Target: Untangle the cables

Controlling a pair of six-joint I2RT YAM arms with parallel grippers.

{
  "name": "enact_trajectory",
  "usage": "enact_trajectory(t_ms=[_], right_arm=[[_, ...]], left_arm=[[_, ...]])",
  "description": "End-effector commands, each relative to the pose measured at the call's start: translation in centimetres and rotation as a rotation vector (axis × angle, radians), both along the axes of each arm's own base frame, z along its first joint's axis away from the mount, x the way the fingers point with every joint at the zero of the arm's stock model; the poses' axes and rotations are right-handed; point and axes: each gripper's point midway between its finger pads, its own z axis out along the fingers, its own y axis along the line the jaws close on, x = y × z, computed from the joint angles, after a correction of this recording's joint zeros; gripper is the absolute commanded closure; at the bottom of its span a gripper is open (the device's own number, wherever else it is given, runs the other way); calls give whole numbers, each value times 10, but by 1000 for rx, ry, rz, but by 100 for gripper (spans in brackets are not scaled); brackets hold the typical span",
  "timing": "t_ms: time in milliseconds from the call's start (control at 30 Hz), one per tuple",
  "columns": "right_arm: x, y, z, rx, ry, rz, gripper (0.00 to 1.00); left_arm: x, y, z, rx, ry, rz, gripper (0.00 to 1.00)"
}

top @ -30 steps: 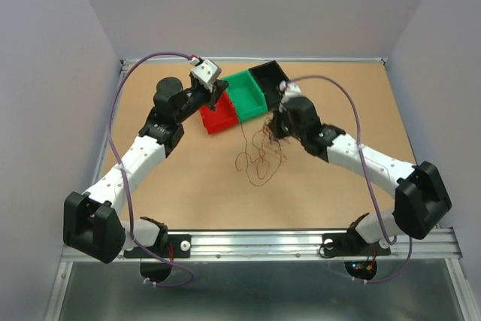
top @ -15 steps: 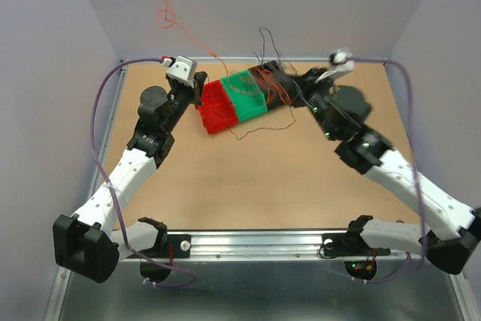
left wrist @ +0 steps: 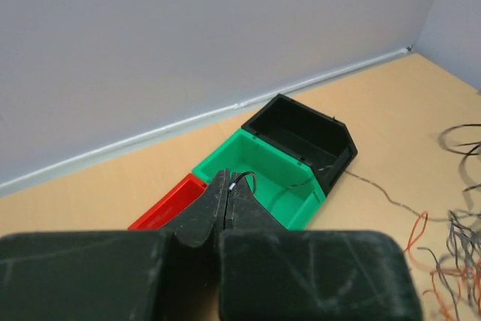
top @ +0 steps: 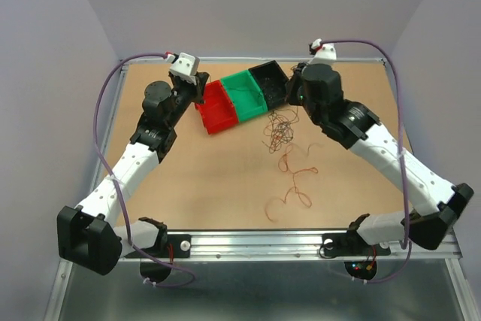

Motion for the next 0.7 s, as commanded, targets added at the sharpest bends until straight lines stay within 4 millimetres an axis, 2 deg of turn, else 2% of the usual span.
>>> enact_trajectory(t_ms=[0, 67, 133, 200, 233, 267, 300, 333, 367, 400, 433, 467, 500, 533, 567, 600, 633, 667], right_arm=[[19, -22, -67, -209, 151, -155, 95], [24, -31, -48, -187, 96, -195, 98], [25, -28, -34, -145, 45, -171, 98], [19, -32, -36, -140, 33, -162, 95], [17, -32, -39, -137, 33, -155, 86], [16, -34, -44, -142, 39, -161, 63], [13, -38, -61, -163, 64, -172, 51], [10, -44, -62, -160, 58, -189, 41], [9, -50, -67, -167, 60, -212, 40], [6, -53, -70, -165, 57, -217, 49], [4, -54, -72, -157, 51, -213, 61], [0, -54, -77, -150, 42, -197, 88], [-2, -55, -78, -144, 38, -189, 97], [-6, -55, -80, -131, 31, -175, 100], [-7, -54, -81, -130, 25, -165, 98], [-8, -54, -84, -130, 25, -160, 91], [-9, -49, -84, -117, 18, -133, 81], [-10, -47, -92, -128, 27, -115, 64]], left_arm=[[5, -1, 20, -14, -25, 3, 100], [7, 1, 19, -14, -26, 17, 100], [8, 4, 19, -16, -28, 37, 100], [11, 12, 19, -24, -28, 84, 100], [11, 14, 21, -30, -30, 96, 100], [11, 17, 23, -37, -37, 109, 100], [9, 18, 24, -40, -41, 109, 100], [8, 18, 25, -41, -47, 106, 100], [6, 19, 28, -41, -54, 102, 100], [2, 18, 32, -42, -67, 90, 100], [0, 18, 35, -44, -73, 85, 100], [-3, 18, 39, -45, -82, 84, 100], [-4, 20, 40, -45, -86, 89, 100], [-5, 21, 41, -46, -88, 92, 100], [-8, 23, 46, -51, -101, 98, 100], [-10, 24, 47, -52, -104, 97, 100], [-13, 24, 51, -51, -115, 90, 100], [-18, 22, 58, -47, -130, 71, 100]])
